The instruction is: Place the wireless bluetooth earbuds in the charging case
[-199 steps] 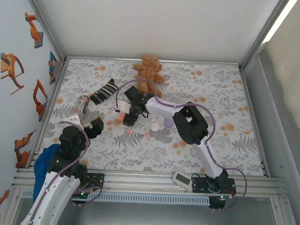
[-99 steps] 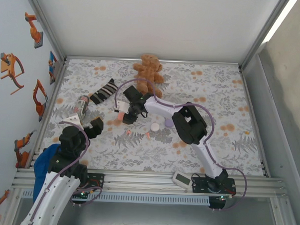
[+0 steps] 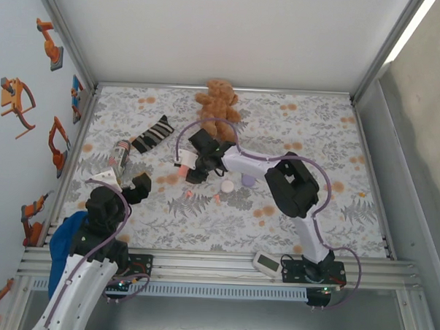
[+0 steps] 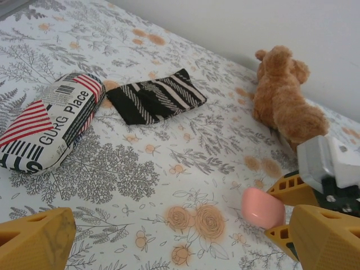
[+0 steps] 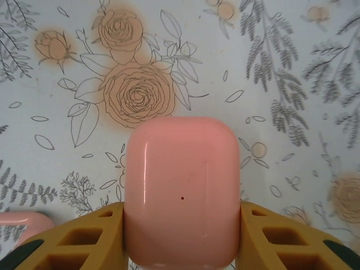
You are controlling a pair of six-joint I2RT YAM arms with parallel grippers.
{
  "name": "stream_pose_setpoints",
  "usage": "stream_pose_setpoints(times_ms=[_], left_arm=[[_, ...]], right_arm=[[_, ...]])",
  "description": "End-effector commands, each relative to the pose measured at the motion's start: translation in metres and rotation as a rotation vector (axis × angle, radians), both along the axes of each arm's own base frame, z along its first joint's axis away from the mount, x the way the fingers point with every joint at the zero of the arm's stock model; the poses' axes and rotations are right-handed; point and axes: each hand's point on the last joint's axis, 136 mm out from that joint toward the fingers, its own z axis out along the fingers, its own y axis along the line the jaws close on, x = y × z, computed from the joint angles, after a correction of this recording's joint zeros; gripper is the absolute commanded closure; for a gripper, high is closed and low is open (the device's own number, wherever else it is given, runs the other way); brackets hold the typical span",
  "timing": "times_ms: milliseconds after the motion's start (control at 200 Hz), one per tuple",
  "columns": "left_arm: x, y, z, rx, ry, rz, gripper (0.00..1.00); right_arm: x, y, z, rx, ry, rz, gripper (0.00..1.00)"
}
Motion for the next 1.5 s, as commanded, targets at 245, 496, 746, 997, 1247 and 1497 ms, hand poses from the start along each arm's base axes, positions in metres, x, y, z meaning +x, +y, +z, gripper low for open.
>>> stream_pose_setpoints(times_ms=[245, 496, 746, 997, 1247, 1497], left_arm=[[0.002, -0.027, 0.037, -0.113, -0.096, -0.134, 0.04], [0.002, -0.075, 0.070, -0.198, -0.120, -0.393, 0.04], [-0.006, -0.119, 0.099, -0.298, -0.085, -0.660, 0.00], [-0.017, -0.153, 0.118, -0.390, -0.081, -0.870, 0.07], [-0.030, -0.193, 0.128, -0.393, -0.045, -1.040, 0.12], [-0.020, -0.216, 0.135, -0.430, -0.046, -1.073, 0.17]], right_arm=[[-0.006, -0.029, 0.101, 0.130, -0.241, -0.046, 0.67], [-0.022, -0.067, 0.139, 0.131, -0.342, -0.076, 0.67], [-0.044, -0.095, 0.174, 0.179, -0.398, -0.085, 0.67], [-0.068, -0.111, 0.195, 0.203, -0.413, -0.030, 0.67], [-0.083, -0.123, 0.207, 0.222, -0.428, -0.003, 0.67], [-0.092, -0.132, 0.214, 0.221, -0.435, -0.005, 0.68]])
